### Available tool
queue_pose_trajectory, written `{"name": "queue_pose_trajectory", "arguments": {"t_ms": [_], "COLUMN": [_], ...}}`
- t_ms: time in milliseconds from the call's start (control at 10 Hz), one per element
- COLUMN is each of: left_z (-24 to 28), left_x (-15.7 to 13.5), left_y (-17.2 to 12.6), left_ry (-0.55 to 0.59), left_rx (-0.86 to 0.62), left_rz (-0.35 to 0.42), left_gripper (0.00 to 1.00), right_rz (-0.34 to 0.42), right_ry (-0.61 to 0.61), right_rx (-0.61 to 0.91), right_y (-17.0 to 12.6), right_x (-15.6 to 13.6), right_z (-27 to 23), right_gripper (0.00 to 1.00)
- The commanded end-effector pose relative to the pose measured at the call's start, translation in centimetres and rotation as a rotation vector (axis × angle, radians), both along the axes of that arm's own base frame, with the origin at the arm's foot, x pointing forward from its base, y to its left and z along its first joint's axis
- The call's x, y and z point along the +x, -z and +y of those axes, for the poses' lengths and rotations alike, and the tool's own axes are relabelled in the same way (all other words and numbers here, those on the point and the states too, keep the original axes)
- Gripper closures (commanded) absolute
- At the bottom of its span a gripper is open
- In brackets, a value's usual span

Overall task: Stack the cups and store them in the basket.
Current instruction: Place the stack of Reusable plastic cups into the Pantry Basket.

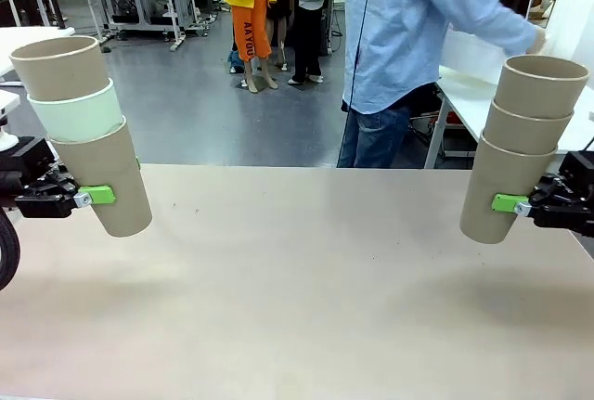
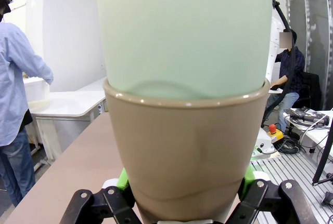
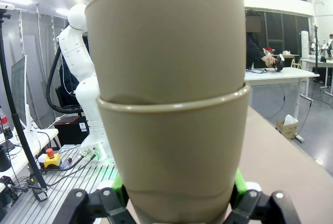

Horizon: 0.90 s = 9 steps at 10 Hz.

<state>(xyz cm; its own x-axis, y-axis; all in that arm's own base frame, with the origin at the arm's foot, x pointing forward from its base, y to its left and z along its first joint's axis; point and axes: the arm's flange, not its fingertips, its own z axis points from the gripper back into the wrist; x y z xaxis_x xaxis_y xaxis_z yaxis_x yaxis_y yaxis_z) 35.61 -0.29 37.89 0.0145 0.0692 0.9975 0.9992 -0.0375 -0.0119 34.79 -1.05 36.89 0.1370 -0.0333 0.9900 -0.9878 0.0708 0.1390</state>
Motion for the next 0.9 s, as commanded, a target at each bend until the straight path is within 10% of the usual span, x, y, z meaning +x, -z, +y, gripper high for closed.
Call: {"name": "queue_pose_trajectory", "arguments": {"t_ms": [0, 800], "left_z": [-0.09, -0.09], "left_x": [-0.07, -0.07], "left_y": [-0.37, -0.37], "left_ry": [0.005, 0.005], "left_rx": [-0.008, -0.008], "left_rz": [-0.007, -0.007], "left_gripper": [0.13, 0.13], "right_rz": [-0.002, -0.002], "right_ry": [0.002, 0.002], "right_rx": [0.003, 0.003], "right_y": [-0.53, -0.53], "right_x": [-0.06, -0.06], "right_z": [-0.06, -0.06], "right_gripper": [0.13, 0.13]}}
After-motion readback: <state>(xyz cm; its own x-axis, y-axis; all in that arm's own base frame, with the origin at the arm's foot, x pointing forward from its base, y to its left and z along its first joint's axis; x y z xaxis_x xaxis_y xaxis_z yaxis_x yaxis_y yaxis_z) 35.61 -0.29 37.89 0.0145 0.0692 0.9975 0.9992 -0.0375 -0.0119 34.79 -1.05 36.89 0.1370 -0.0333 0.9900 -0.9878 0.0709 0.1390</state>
